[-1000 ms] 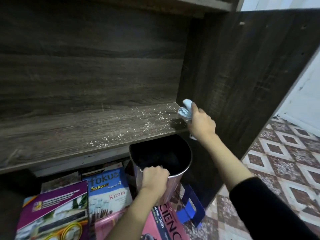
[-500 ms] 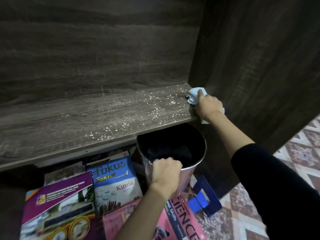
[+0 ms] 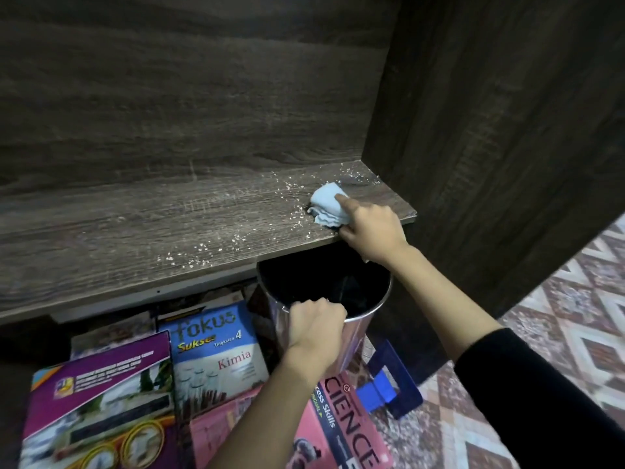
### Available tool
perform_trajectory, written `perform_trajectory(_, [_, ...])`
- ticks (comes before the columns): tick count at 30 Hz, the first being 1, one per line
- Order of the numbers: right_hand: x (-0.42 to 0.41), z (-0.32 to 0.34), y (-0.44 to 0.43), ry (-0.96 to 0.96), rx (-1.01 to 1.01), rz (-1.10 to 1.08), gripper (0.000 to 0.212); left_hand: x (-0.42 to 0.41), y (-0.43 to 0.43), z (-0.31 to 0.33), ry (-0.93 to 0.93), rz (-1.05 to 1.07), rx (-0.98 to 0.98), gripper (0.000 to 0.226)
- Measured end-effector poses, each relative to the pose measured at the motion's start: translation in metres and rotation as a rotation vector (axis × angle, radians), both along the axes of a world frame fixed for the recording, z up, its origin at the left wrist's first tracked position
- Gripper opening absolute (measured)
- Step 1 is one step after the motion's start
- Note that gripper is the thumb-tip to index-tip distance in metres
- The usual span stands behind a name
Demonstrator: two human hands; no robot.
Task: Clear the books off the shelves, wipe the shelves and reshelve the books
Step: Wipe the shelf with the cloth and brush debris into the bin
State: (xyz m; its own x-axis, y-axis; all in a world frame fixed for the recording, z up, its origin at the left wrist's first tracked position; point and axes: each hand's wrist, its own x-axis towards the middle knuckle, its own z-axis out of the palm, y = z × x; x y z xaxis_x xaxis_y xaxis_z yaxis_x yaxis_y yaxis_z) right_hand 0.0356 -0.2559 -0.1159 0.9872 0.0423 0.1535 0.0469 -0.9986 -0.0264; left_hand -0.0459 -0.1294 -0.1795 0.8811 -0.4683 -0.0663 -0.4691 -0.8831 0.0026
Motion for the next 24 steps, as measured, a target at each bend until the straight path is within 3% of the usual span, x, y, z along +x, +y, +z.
perform_trajectory(5, [0.002, 0.018, -0.017, -0.052, 0.208, -0.040, 0.054, 0.002, 0.002, 0.002, 0.010, 0.023, 0.000, 0.027])
perform_trajectory(12, [0.028, -0.004, -0.016, 0.127, 0.188, -0.149, 0.059, 0.004, 0.006, 0.002, 0.022, 0.042, -0.009, 0.027])
perform_trajectory(18, [0.019, -0.013, 0.000, 0.081, 0.113, -0.021, 0.059, 0.004, 0.005, 0.003, 0.020, 0.049, 0.011, 0.025])
perform_trajectory(24, [-0.003, -0.018, 0.006, 0.043, 0.238, 0.121, 0.056, 0.001, 0.004, 0.006, 0.029, 0.061, -0.001, 0.025])
